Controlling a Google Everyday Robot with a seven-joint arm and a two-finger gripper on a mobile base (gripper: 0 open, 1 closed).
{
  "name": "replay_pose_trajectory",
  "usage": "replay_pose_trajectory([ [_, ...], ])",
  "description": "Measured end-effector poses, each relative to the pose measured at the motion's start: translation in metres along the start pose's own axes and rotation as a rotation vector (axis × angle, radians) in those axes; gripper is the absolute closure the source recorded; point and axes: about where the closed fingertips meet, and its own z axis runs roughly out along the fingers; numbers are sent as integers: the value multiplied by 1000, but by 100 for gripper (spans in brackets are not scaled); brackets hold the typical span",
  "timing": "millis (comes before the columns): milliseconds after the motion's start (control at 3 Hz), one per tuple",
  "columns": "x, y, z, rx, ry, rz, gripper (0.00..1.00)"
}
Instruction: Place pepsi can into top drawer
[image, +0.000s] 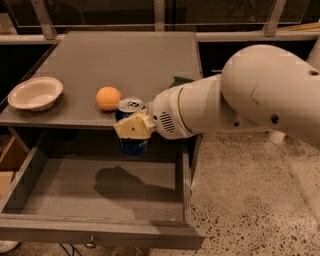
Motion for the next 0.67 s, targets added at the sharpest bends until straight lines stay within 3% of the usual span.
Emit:
replay_pose_trajectory([
  [667, 17, -6, 33, 87, -62, 59, 100],
])
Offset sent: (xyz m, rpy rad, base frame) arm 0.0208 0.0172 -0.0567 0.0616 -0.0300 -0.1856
